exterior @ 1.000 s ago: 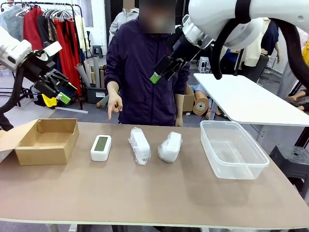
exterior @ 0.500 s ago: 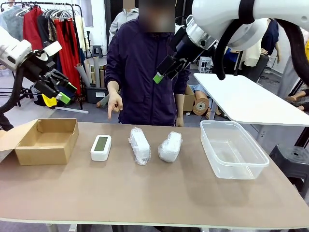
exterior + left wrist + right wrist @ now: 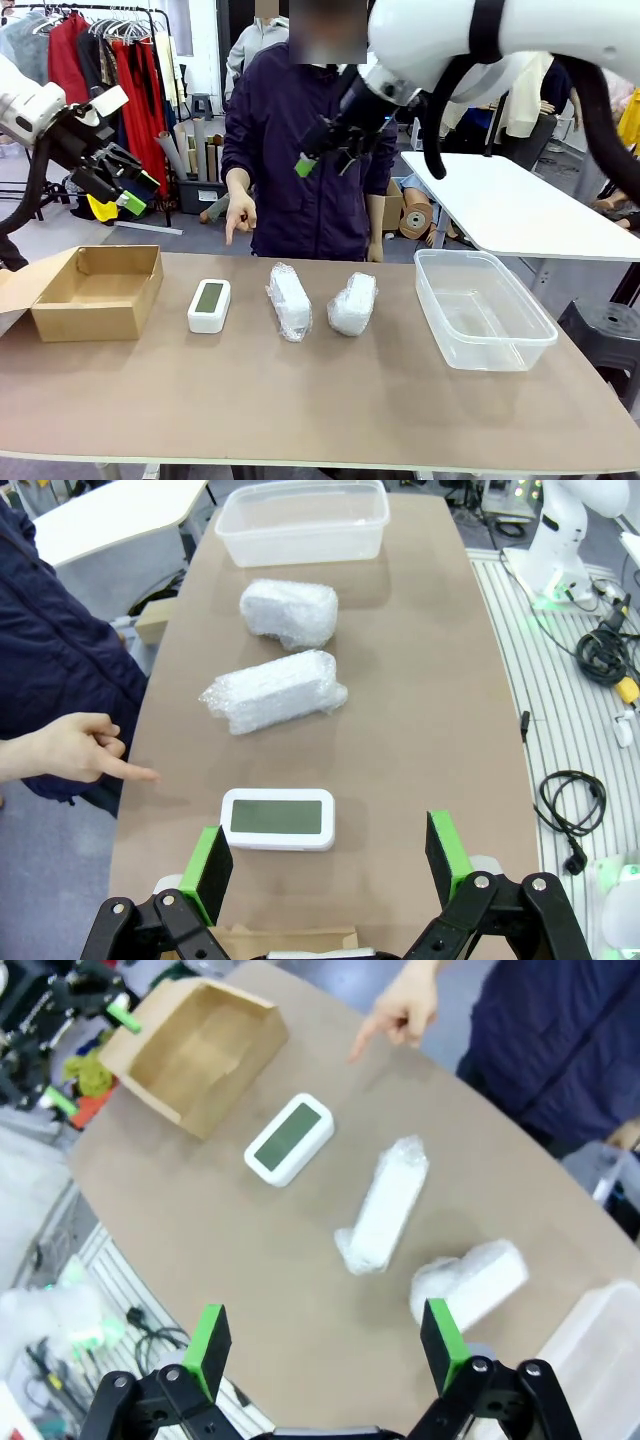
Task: Separate and place wrapped and unwrapped clocks.
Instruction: Pick up the Digital clock indicated by the person.
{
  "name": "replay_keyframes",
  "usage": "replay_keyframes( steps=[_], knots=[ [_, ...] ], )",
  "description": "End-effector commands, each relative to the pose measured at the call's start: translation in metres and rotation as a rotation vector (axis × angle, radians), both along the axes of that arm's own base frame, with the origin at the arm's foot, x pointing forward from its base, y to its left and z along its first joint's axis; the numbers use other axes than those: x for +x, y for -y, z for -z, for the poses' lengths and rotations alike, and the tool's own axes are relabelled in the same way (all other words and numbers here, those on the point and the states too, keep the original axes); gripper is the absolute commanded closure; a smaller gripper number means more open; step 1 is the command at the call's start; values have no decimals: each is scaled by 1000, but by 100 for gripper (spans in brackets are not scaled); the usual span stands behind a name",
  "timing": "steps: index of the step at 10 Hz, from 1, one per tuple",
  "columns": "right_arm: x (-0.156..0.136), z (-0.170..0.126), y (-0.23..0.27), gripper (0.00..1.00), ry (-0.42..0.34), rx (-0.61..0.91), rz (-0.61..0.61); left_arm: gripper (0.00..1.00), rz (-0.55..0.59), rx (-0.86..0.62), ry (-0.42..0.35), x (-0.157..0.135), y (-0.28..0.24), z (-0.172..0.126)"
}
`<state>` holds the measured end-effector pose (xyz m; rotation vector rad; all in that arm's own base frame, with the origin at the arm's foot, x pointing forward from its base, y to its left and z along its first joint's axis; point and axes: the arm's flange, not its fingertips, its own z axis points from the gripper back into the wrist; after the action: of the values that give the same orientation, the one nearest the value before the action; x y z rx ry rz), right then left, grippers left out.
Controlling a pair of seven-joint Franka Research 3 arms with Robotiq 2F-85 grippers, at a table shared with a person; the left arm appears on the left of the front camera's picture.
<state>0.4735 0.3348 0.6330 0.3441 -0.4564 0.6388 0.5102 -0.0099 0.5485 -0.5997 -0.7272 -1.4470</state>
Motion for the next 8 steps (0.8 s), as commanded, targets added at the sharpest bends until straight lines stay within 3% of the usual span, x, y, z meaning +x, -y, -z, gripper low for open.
replay_keyframes(
  steps=[1, 5, 8],
  knots=[
    [8, -14, -51, 0, -33, -52, 122, 0, -1, -3, 2, -1, -1, -1],
    [23, -11, -116, 0, -159, -63, 190, 0, -1, -3, 2, -1, -1, -1],
    [39, 28, -160, 0, -232, -100, 241, 0, -1, -3, 2, -1, -1, -1]
  ],
)
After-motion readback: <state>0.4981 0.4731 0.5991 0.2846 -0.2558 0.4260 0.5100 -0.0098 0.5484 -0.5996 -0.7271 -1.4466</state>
